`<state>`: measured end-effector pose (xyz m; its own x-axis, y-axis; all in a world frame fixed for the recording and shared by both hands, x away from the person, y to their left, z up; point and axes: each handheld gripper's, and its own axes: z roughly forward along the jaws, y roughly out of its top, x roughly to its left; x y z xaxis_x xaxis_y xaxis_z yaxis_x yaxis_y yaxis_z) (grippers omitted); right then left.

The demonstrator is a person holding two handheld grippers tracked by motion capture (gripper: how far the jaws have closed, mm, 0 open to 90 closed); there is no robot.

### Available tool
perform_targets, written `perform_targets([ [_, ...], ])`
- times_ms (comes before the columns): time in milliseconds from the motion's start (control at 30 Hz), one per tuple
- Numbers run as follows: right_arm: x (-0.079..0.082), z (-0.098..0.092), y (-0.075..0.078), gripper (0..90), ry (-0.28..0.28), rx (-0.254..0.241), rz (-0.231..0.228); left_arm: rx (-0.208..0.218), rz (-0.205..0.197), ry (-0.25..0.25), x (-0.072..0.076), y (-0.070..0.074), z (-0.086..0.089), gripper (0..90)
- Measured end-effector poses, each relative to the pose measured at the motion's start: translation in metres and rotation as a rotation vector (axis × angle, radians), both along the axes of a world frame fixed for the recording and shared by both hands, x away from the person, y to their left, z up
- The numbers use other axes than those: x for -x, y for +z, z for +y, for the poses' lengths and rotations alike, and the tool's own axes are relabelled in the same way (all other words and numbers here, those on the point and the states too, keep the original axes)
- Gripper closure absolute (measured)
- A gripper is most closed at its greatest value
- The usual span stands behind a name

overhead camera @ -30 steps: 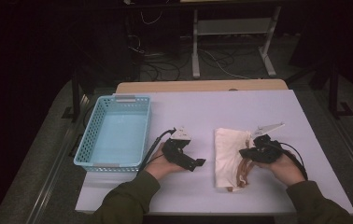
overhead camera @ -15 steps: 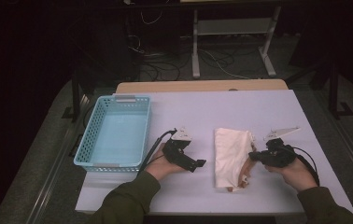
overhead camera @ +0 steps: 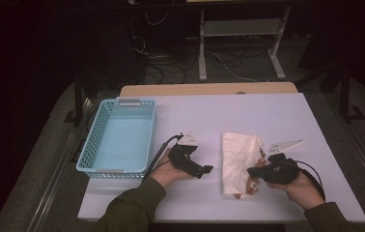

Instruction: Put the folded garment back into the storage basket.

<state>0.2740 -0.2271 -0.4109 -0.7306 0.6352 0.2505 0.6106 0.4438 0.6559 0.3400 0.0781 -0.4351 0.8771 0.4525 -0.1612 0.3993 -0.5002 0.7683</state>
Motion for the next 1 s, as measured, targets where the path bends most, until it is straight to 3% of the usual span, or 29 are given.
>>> perform_targets([
  [167,0.009,0.005,-0.008,88.2,0.036,0.027,0.017,-0.003,0.002,-0.001,0.000,0.000,0.000,0.0],
  [467,0.020,-0.008,-0.016,88.1,0.013,0.054,0.040,-0.008,-0.002,0.002,-0.001,-0.001,-0.003,0.0],
  [700,0.019,-0.009,-0.023,87.4,0.020,0.073,0.053,-0.016,-0.006,0.001,-0.006,0.001,-0.009,0.0],
  [1000,0.015,-0.016,-0.016,64.4,0.014,0.041,0.004,-0.010,-0.012,-0.001,-0.020,0.003,-0.023,0.0],
])
